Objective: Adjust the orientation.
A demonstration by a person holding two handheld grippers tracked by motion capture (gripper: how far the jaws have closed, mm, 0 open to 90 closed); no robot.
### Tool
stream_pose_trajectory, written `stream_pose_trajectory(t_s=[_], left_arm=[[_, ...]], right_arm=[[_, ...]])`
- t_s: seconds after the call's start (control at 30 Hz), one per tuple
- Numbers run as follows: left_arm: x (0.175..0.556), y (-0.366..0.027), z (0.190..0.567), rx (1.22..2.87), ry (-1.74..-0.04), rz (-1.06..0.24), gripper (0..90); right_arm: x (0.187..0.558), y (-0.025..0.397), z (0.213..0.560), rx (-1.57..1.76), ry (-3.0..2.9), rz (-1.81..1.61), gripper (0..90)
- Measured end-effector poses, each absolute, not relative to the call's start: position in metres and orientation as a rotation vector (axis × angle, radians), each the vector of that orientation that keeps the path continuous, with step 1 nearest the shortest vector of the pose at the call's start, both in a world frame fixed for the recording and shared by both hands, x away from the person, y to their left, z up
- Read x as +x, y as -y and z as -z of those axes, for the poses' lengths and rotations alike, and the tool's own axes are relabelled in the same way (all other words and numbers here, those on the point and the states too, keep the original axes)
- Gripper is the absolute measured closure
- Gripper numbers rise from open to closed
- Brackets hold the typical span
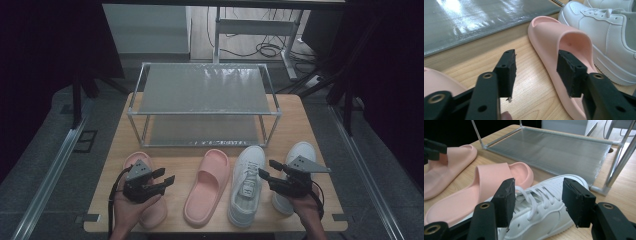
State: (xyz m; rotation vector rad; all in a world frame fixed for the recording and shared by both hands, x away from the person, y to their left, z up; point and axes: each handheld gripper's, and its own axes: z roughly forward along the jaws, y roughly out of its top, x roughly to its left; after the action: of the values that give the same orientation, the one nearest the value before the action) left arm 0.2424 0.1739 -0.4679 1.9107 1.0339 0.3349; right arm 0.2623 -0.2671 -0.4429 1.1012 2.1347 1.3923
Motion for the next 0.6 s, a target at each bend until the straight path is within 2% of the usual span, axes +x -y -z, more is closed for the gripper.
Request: stream_pose_trajectory(t_s=[0.07, 0.2, 0.23, 0.33, 0.4, 0.6], left_arm=[[0.241, -0.174, 0.467, 1.910, -1.031, -0.338, 58.0], [0.241, -0.172, 0.467, 1.907, -1.050, -0.340, 74.7], [0.242, -0.171, 0.466, 1.911, -1.052, -0.336, 74.7], [0.243, -0.165, 0.463, 1.937, -1.050, -0.341, 86.5], [0.243, -0.161, 0.461, 1.948, -1.048, -0.342, 89.7], [0.234, -0.166, 0.451, 1.991, -1.026, -0.359, 90.0]], right_arm=[[0.264, 0.265, 0.442, 1.098, -2.139, -1.400, 45.0], [0.264, 0.264, 0.440, 1.078, -2.155, -1.416, 44.9], [0.264, 0.264, 0.440, 1.078, -2.155, -1.416, 44.9], [0.263, 0.268, 0.438, 1.068, -2.152, -1.436, 44.7], [0.263, 0.273, 0.436, 1.082, -2.145, -1.434, 44.3], [0.260, 0.277, 0.436, 1.101, -2.126, -1.421, 44.2]])
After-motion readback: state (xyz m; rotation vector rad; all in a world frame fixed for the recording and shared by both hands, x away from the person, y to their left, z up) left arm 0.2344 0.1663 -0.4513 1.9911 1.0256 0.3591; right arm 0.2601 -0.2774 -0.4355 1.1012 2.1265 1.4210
